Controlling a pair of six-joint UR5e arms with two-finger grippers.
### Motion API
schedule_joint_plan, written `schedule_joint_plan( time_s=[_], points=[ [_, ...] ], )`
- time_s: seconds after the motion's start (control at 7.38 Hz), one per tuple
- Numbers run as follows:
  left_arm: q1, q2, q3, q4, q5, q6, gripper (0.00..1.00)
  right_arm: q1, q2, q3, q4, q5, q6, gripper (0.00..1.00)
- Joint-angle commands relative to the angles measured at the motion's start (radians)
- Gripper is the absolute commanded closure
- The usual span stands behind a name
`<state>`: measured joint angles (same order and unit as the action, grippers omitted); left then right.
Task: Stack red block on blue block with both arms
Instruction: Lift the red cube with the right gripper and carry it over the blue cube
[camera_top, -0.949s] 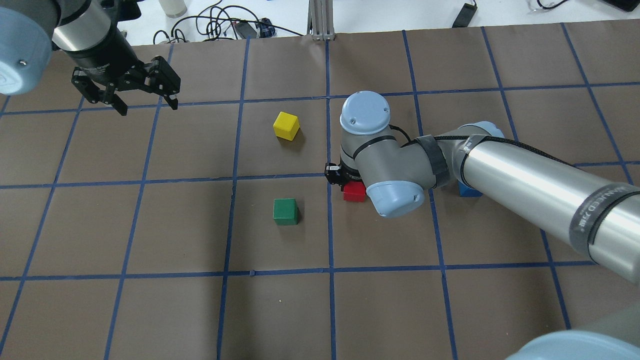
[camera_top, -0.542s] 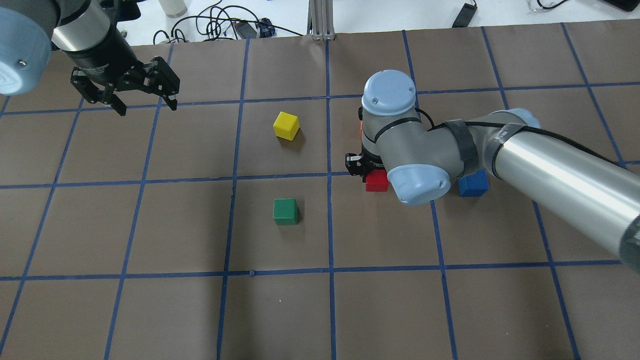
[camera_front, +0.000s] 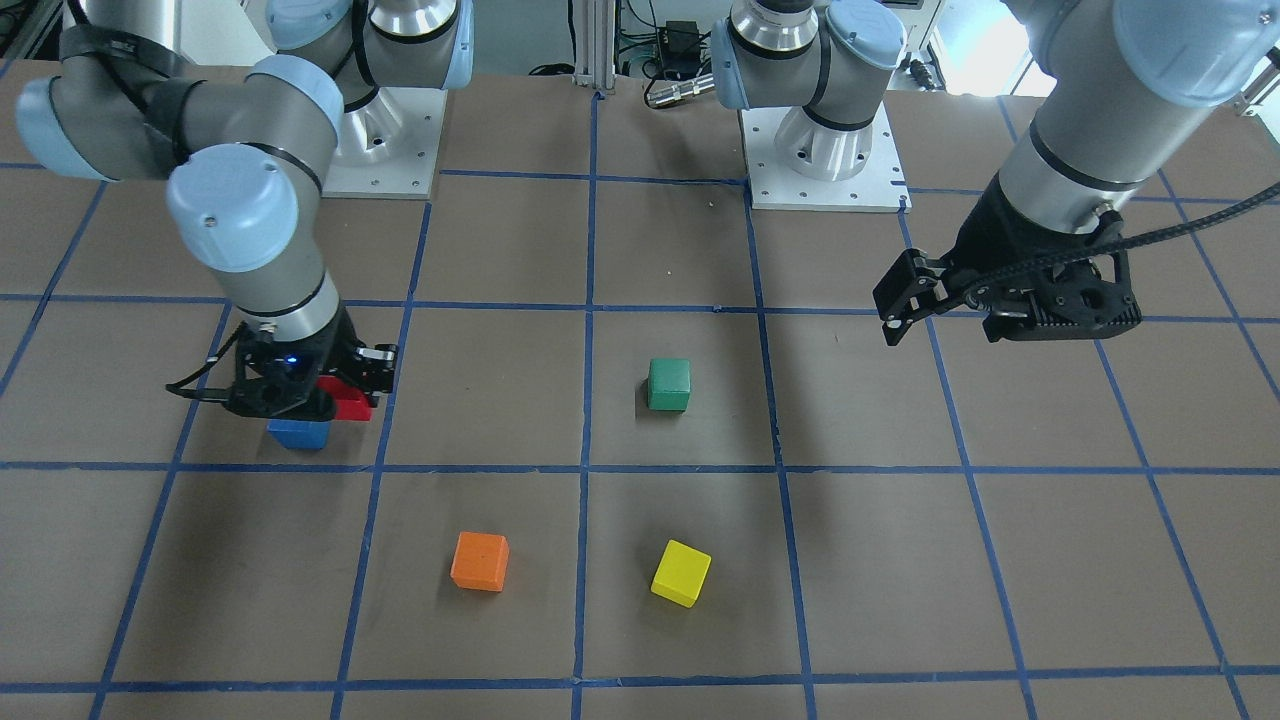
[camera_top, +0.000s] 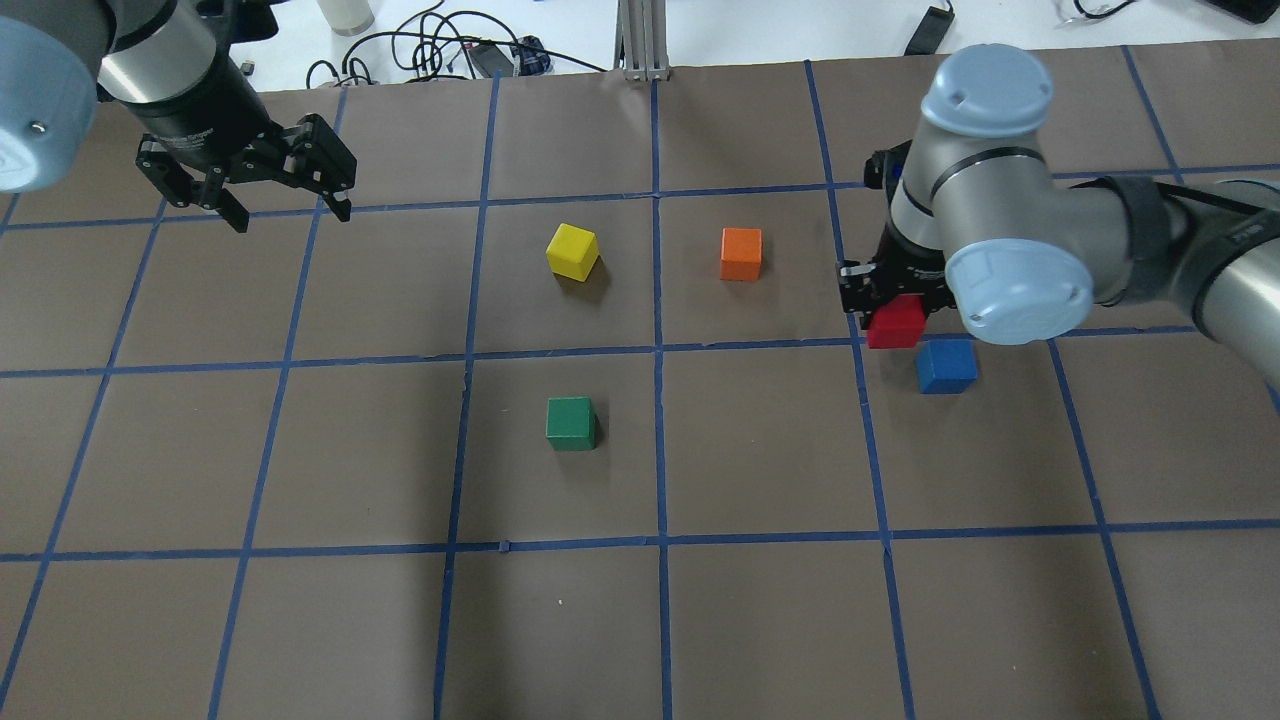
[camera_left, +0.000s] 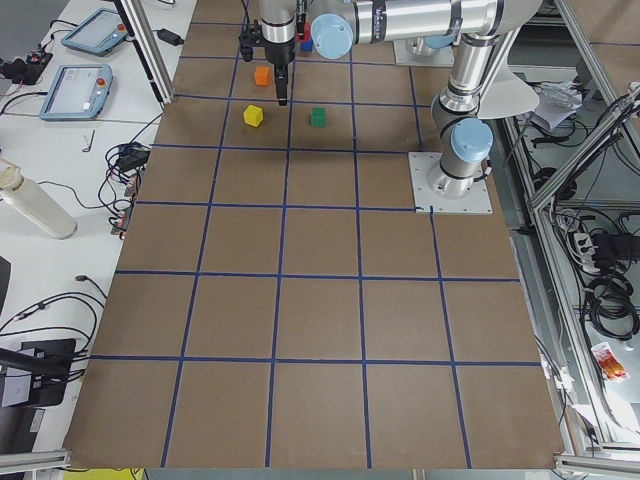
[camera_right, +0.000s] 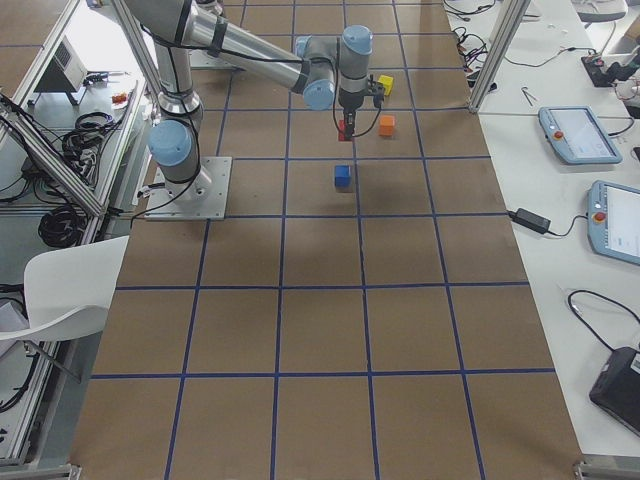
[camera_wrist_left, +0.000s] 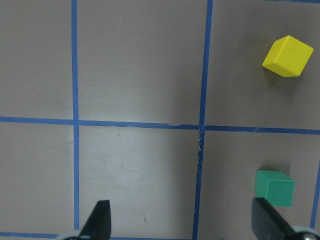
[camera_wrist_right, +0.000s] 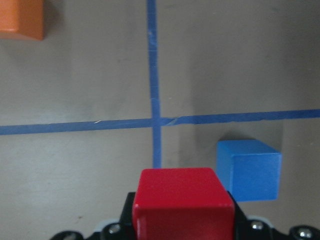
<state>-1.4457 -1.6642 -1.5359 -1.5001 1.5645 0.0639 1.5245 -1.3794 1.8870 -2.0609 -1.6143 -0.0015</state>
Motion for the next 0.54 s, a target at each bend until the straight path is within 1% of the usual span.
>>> schedule_joint_plan(
  time_s=[0.0,0.14,0.41],
  points=[
    [-0.001,0.004,-0.001,0.0,0.0,0.001,0.0,-0.098,0.037,0.015,-0.022,0.002,-0.115,1.0],
    [-0.001,0.001,-0.001,0.001,0.0,0.001,0.0,-0.098,0.046,0.026,-0.057,-0.002,-0.098,1.0],
    [-0.001,-0.003,0.0,0.001,0.002,0.001,0.0,-0.102,0.042,0.047,-0.061,-0.004,-0.118,1.0]
  ],
)
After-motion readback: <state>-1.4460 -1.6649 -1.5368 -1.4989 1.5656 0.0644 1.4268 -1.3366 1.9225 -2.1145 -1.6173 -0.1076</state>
